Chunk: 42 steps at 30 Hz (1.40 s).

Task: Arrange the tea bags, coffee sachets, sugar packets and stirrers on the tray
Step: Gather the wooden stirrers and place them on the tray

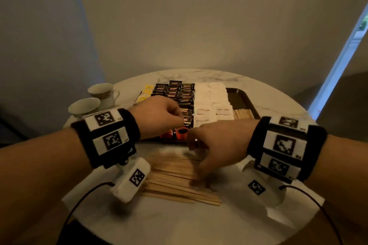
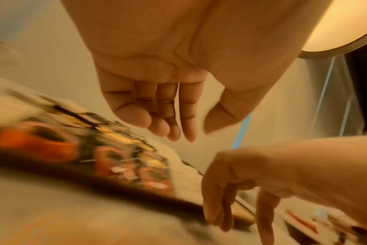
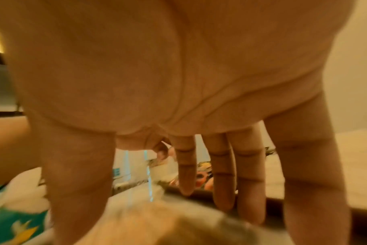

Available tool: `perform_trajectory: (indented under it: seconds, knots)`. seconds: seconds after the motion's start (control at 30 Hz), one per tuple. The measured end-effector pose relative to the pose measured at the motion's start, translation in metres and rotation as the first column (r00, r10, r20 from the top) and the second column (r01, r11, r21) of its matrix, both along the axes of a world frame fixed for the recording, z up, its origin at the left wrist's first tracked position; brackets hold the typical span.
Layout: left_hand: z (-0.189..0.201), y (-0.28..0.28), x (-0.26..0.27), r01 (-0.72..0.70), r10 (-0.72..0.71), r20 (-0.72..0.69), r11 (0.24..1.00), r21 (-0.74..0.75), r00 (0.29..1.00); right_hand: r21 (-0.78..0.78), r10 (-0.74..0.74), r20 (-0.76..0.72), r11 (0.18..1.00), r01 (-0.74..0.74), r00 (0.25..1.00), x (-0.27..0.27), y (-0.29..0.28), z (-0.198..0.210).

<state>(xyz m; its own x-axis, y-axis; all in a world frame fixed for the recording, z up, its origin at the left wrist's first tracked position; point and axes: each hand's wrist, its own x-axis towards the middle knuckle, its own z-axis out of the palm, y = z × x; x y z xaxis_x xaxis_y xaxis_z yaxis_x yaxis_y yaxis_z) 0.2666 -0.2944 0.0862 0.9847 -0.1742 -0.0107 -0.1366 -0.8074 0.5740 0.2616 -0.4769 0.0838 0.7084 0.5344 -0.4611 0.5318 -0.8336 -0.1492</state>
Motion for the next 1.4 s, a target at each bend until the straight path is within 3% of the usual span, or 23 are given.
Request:
perform_trajectory:
  seconds: [0.1,0.2,0.33,0.53,0.7,0.83,0.93,1.1,1.2,1.3,1.4]
  knots:
    - [-0.012,0.039,-0.022,-0.036,0.047,-0.092,0.992,0.124,0.995,-0.058,0.078,0.071,0.996,-0.074,0.994,-0.017,0.028,-0.019]
    - [-0.019,0.066,-0.044,0.023,0.048,-0.242,0.959,0.284,0.969,-0.085,0.078,0.147,0.994,-0.066,0.986,-0.019,0.046,-0.033]
    - [-0.033,0.083,-0.055,0.067,0.100,-0.388,0.916,0.395,0.916,-0.102,0.090,0.090,0.991,-0.081,0.992,-0.017,0.061,-0.030]
    - [-0.042,0.083,-0.046,0.024,0.066,-0.288,0.954,0.297,0.955,-0.131,0.107,0.064,0.987,-0.098,0.992,-0.012,0.073,-0.028]
    - [-0.040,0.090,-0.039,0.027,0.020,-0.215,0.977,0.214,0.976,-0.065,0.089,0.071,0.994,-0.085,0.993,-0.003,0.072,-0.023]
    - [-0.033,0.098,-0.029,-0.030,0.023,-0.067,0.994,-0.107,0.997,0.092,0.038,0.120,0.995,-0.049,0.992,0.005,0.067,-0.017]
    - [-0.021,0.092,-0.017,-0.002,0.013,0.024,0.922,-0.387,1.000,0.244,-0.043,0.136,0.970,0.009,0.990,0.012,0.067,-0.005]
    - [-0.003,0.069,0.010,0.097,0.019,0.191,0.808,-0.581,0.981,0.510,-0.193,0.043,0.848,0.145,0.980,0.030,0.072,0.005]
    - [0.004,0.061,0.028,0.121,0.049,0.260,0.794,-0.596,0.964,0.685,-0.270,-0.168,0.659,0.309,0.948,0.041,0.071,-0.002]
    - [0.005,0.059,0.044,0.127,0.048,0.254,0.768,-0.628,0.966,0.755,-0.234,-0.374,0.486,0.441,0.898,0.048,0.068,-0.011]
    - [0.005,0.054,0.053,0.165,0.002,0.246,0.734,-0.658,0.969,0.770,-0.227,-0.343,0.488,0.411,0.911,0.051,0.066,-0.019]
